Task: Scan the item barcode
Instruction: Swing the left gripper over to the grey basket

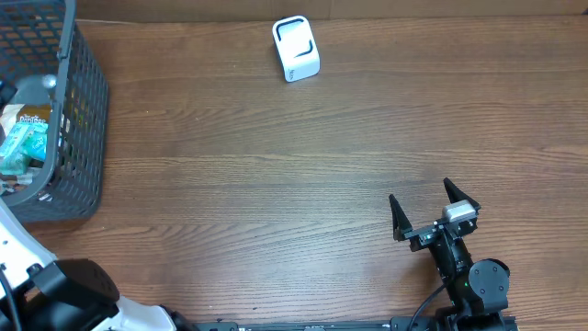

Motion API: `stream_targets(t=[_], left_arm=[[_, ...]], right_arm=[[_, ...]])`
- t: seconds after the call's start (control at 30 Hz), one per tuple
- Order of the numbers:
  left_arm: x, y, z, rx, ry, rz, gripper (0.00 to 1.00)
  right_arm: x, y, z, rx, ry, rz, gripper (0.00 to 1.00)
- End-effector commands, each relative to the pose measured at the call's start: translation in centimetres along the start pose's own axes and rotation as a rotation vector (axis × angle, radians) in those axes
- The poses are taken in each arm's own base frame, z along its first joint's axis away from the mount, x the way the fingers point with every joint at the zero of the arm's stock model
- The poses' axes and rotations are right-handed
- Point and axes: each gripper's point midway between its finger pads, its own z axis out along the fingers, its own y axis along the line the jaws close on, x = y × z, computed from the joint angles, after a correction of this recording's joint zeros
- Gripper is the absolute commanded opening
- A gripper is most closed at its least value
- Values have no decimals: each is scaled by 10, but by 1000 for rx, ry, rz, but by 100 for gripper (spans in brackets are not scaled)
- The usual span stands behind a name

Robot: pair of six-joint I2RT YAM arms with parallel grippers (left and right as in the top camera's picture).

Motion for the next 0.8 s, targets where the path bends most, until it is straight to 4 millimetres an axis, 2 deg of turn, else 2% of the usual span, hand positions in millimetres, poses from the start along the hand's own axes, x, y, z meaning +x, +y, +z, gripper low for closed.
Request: stream_targets(t=[0.0, 0.17, 0.47, 0.63, 0.77], left_arm=[[1, 21, 18, -81, 32, -33, 100], [26, 33, 45, -140, 154, -32, 100], [56, 40, 83, -169, 302, -34, 100], [74, 45, 100, -189, 387, -38, 100], [81, 48, 111, -199, 416, -38, 100]], right_arm=[[2, -1, 0, 10, 0, -3, 100], [2, -1, 0, 10, 0, -3, 100], [2, -1, 0, 10, 0, -3, 100], [2, -1, 0, 10, 0, -3, 100], [2, -1, 0, 10, 0, -3, 100]])
